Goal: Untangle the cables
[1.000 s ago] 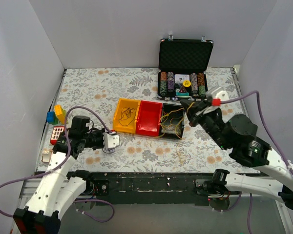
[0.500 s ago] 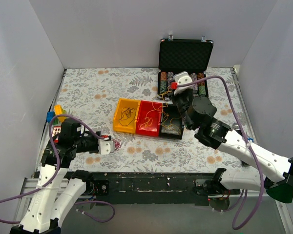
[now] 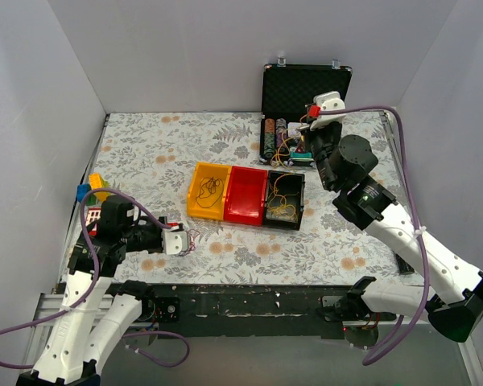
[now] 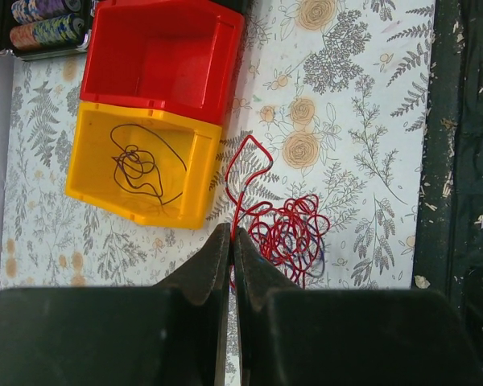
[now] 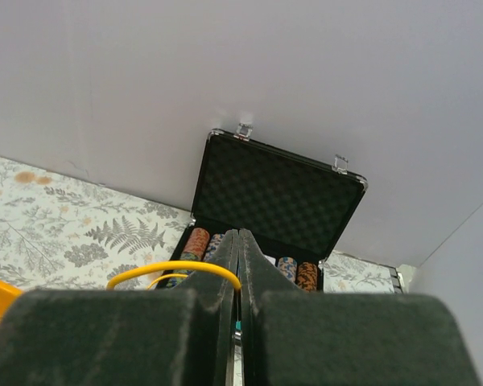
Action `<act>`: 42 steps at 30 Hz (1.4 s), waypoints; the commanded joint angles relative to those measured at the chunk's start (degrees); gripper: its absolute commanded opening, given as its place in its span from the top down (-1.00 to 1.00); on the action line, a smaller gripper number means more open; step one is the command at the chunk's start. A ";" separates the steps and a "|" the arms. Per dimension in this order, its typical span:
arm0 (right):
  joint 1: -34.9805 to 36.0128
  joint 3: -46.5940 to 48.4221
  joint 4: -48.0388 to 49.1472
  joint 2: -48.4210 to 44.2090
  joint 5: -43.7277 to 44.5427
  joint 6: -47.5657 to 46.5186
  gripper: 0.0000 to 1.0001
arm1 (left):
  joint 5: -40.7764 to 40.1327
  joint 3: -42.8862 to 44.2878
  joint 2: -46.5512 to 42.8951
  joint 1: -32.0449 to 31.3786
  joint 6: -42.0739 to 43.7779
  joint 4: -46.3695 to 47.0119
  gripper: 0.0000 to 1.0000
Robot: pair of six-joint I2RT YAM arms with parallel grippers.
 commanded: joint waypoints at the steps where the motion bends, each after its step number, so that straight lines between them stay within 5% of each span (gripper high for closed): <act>1: -2.10 1.50 -0.20 -0.27 -3.40 1.87 0.97 | 1.94 -0.27 -0.61 -0.06 -0.85 0.70 1.00; 24: -6.58 -14.58 2.97 -2.02 -4.99 4.42 0.97 | 2.03 0.17 -0.79 -0.77 -2.70 1.40 1.00; 42: -6.94 -18.37 -10.12 7.46 -7.19 19.61 0.97 | 2.65 0.26 -0.52 -0.85 -3.67 3.07 1.00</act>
